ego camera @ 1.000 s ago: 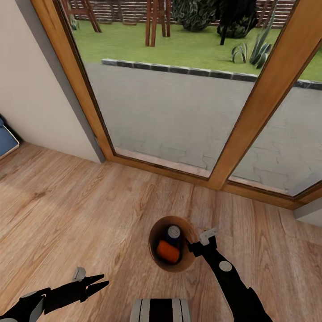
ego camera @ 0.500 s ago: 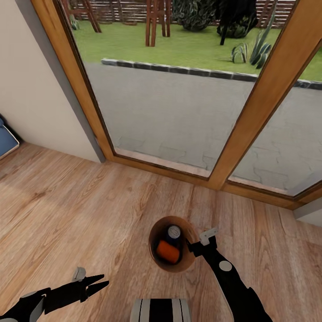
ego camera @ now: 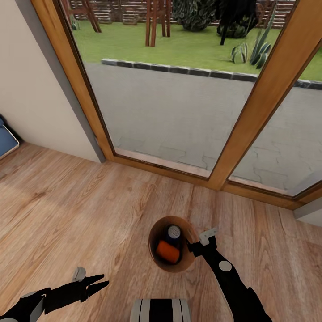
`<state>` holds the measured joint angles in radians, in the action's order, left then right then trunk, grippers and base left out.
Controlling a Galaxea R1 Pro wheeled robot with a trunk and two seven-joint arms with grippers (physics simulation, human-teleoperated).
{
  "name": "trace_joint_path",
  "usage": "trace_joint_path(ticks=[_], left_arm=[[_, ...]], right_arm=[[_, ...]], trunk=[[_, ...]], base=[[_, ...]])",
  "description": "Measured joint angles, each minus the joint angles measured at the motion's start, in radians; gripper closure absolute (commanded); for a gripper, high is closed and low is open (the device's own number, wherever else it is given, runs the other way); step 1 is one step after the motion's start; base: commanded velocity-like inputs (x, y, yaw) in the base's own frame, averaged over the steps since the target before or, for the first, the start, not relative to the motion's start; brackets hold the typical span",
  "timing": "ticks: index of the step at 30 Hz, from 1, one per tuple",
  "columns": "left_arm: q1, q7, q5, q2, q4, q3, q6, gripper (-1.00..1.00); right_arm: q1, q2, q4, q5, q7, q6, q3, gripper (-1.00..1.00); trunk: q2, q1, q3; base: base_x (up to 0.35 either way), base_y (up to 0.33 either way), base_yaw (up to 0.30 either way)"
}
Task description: Put the three can of soda from the living room inside the tash can in the kitchen.
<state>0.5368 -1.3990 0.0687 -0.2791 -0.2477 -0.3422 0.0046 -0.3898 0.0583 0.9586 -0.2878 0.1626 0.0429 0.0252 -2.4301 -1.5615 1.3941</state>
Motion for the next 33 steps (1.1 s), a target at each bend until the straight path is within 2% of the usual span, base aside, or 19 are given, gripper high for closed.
trace_joint_path(ticks=[33], left_arm=[[0.0, 0.0, -0.001, 0.001, -0.001, 0.0, 0.0, -1.0]], right_arm=[[0.0, 0.0, 0.0, 0.0, 0.0, 0.0, 0.001, -1.0]], trunk=[[0.0, 0.0, 0.0]], base=[[0.0, 0.0, 0.0]])
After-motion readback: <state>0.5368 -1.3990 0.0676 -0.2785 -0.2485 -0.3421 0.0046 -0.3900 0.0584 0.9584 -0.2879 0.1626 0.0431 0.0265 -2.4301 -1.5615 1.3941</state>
